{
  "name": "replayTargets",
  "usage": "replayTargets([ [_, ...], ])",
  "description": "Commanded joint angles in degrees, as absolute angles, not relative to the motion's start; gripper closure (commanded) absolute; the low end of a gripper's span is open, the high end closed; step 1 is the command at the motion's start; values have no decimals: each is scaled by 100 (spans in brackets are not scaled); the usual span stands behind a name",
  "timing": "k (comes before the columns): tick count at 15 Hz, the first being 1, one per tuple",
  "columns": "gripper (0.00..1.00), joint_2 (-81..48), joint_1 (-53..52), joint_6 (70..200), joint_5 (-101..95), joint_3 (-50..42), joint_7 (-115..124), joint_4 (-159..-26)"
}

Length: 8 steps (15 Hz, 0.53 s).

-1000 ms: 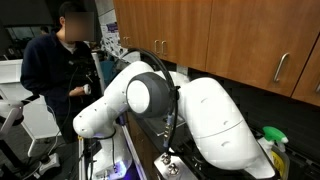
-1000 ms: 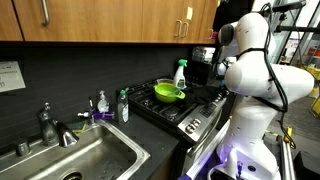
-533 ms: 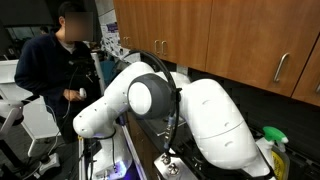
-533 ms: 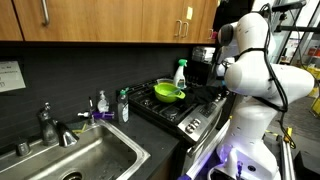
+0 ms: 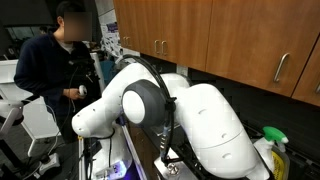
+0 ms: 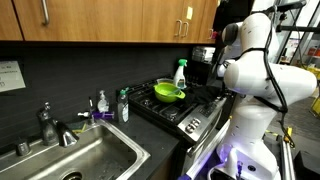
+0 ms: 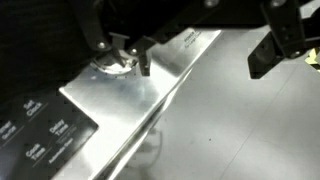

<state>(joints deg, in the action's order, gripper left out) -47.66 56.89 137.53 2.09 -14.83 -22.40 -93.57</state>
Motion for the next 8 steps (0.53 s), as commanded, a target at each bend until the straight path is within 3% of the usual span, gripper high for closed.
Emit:
replayTargets([
  [1,0,-4549,5965,13240,-155,-1190,-3124,-9421],
  [8,0,-4604,5899,12479,-808,-1224,-4201,-9212],
])
